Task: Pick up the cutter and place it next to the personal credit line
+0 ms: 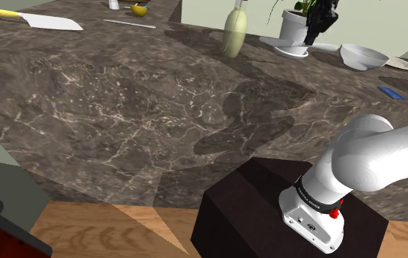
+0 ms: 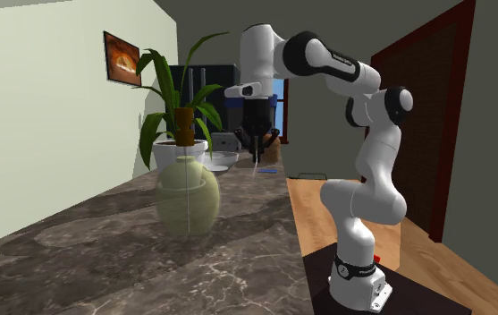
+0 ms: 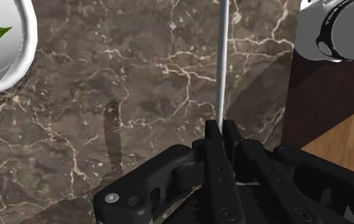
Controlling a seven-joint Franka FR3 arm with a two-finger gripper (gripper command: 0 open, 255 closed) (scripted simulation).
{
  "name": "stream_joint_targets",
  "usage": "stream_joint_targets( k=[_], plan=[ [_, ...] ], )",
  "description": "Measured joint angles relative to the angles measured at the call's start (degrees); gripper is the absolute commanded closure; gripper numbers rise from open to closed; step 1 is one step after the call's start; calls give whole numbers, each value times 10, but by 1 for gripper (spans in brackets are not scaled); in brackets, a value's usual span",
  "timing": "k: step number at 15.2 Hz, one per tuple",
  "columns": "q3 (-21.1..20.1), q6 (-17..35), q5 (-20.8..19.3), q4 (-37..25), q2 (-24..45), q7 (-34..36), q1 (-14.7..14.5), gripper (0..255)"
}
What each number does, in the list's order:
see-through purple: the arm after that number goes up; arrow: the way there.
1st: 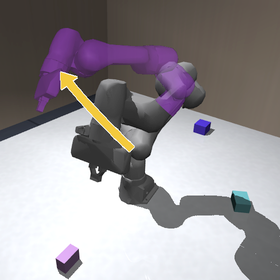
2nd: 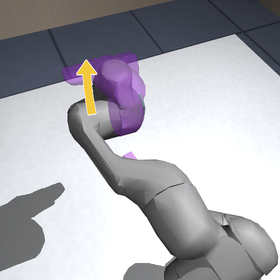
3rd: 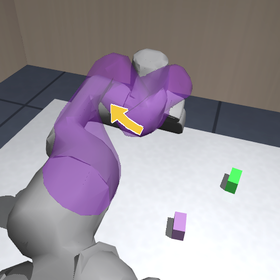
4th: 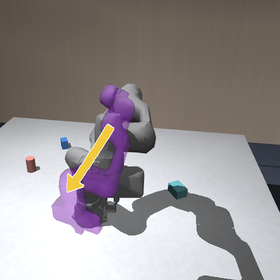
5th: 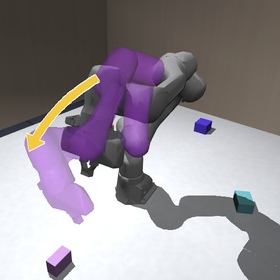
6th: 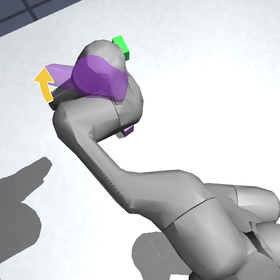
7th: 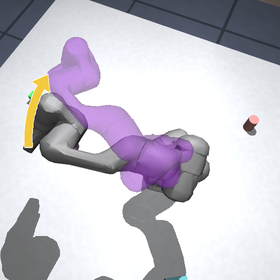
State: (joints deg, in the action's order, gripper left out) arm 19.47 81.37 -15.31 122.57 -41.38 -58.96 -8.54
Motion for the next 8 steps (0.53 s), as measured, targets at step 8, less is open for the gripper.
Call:
stream_joint_targets(
  k=[8],
  plan=[
    [83, -18, -69, -8, -36, -105, 31, 255]
  ],
)
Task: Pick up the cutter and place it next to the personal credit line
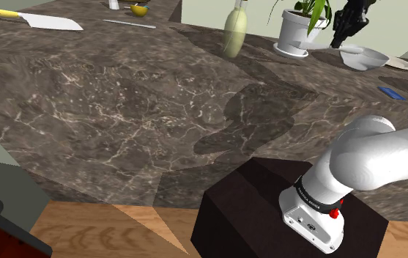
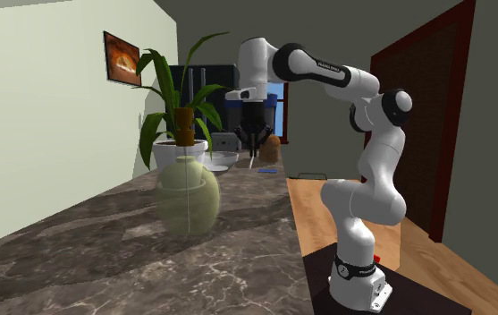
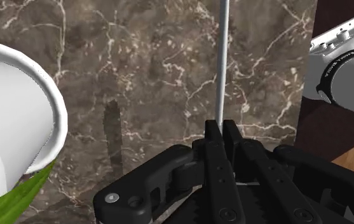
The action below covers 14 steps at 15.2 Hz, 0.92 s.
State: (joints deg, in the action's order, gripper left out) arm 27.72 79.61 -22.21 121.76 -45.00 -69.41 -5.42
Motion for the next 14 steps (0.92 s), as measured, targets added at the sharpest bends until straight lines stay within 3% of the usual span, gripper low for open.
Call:
stream_joint_targets(
  k=[8, 14],
  plan=[
    [91, -19, -63, -61, 1, -113, 14, 255],
    [167, -13, -99, -111, 20, -191, 7, 255]
  ],
)
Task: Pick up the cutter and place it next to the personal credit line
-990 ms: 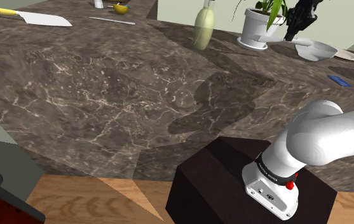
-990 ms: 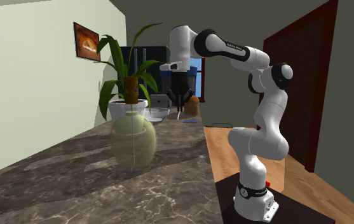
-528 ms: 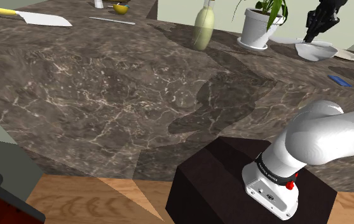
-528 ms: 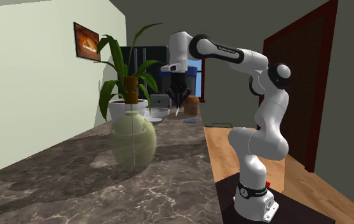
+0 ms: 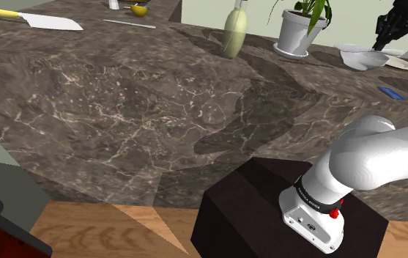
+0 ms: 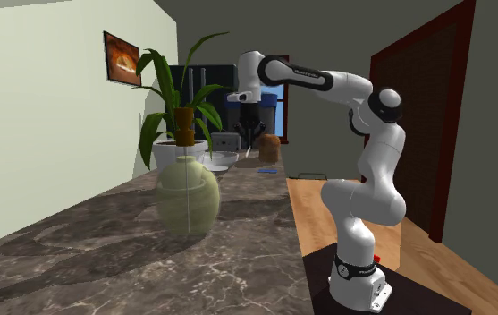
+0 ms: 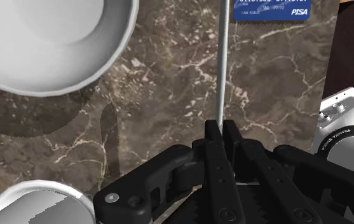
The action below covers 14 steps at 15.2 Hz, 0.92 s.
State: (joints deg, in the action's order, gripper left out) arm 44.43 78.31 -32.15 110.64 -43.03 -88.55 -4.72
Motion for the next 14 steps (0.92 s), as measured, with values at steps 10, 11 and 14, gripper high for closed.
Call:
stream_joint_targets(
  k=[10, 11, 14],
  plan=[
    [25, 60, -26, 82, -28, 10, 13, 255],
    [26, 66, -27, 90, -31, 12, 14, 255],
    [34, 82, -35, 111, -37, 15, 17, 255]
  ],
)
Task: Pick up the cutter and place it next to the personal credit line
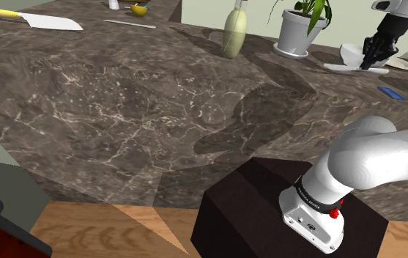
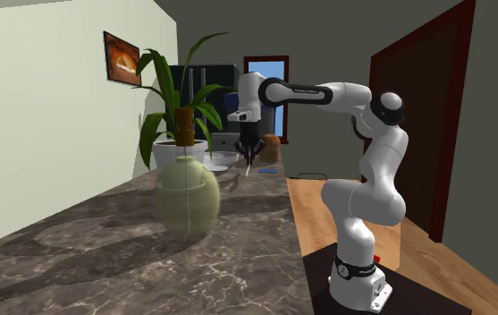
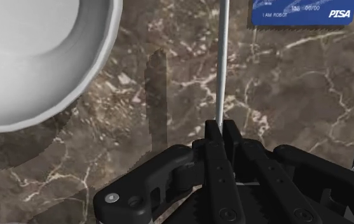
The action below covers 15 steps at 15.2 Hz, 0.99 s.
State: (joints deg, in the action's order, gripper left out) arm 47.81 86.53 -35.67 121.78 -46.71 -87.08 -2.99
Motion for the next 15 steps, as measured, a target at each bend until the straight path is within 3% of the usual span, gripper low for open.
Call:
stream_joint_targets(
  k=[9, 10, 15],
  plan=[
    [8, 20, -8, 26, -7, 6, 4, 255],
    [8, 20, -8, 26, -7, 6, 4, 0],
    [8, 20, -8, 26, -7, 6, 4, 0]
  ],
)
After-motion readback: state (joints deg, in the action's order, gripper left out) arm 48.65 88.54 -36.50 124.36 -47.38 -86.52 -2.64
